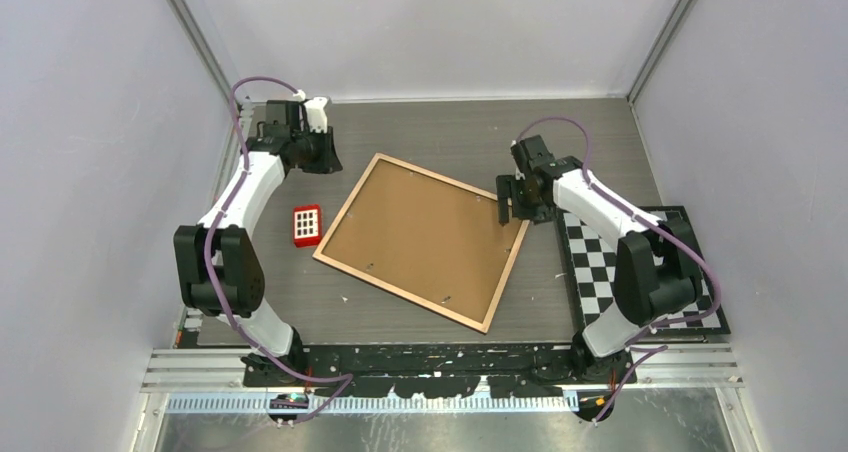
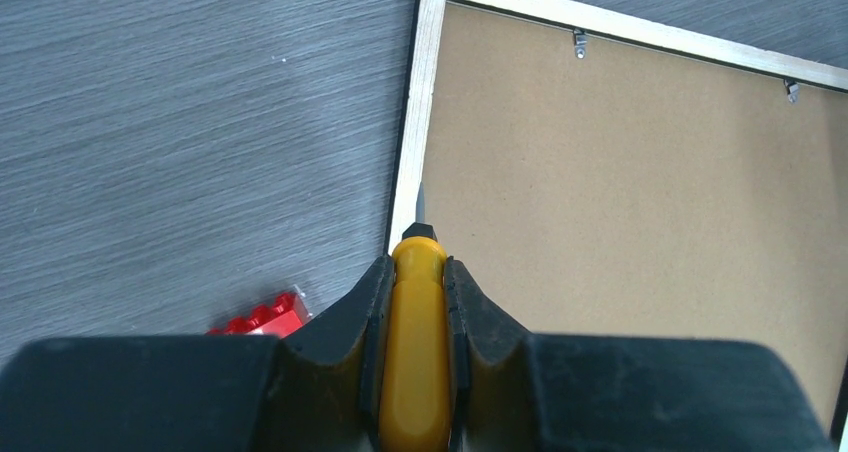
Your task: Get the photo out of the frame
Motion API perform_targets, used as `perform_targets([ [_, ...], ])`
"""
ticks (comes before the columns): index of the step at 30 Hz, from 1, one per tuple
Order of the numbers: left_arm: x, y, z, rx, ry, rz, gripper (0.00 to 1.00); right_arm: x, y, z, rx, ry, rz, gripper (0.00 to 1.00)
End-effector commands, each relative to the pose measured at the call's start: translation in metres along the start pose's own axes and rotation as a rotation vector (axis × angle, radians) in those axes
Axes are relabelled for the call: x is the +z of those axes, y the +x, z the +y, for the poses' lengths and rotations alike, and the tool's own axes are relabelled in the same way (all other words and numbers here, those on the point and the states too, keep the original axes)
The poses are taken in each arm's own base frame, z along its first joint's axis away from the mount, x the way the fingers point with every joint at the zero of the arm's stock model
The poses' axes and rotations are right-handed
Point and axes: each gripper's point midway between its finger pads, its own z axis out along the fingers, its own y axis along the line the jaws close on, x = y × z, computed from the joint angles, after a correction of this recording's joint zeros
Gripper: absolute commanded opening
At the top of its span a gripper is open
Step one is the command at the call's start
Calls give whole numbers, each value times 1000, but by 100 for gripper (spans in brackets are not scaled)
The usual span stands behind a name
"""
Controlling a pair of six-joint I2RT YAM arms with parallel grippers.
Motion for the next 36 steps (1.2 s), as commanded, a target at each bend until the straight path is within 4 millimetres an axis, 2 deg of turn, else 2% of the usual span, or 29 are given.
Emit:
perform_targets([
  [1, -13, -23, -4, 10, 5, -90, 0, 9, 17, -13, 207, 67, 58, 79],
  [7, -18, -21, -5, 14, -1, -93, 0, 36, 20, -25, 316, 94, 115, 77],
  [11, -22, -17, -5, 18, -6, -92, 0, 56, 12, -25, 379, 68, 154, 67],
  [13, -24, -16, -6, 24, -9, -92, 0, 64, 10, -27, 400, 64, 175, 59],
  [17, -28, -11, -8, 60, 7, -81, 0, 76, 3, -41, 411, 87, 205, 35],
  [19, -29, -4, -13, 93, 43, -49, 0, 81, -8, -51, 378, 104, 197, 27],
  [22, -29, 12, -20, 178, 86, 6, 0, 89, -27, -63, 267, 124, 187, 4],
  [23, -30, 19, -22, 219, 95, 27, 0, 92, -33, -65, 253, 123, 185, 1],
  [26, -31, 38, -30, 321, 131, 81, 0, 99, -51, -71, 191, 122, 178, 1],
  [30, -34, 62, -42, 464, 182, 150, 0, 107, -67, -61, 98, 38, 179, 1],
  [36, -34, 87, -47, 565, 217, 247, 0, 113, -75, -64, -82, -2, 196, 1],
])
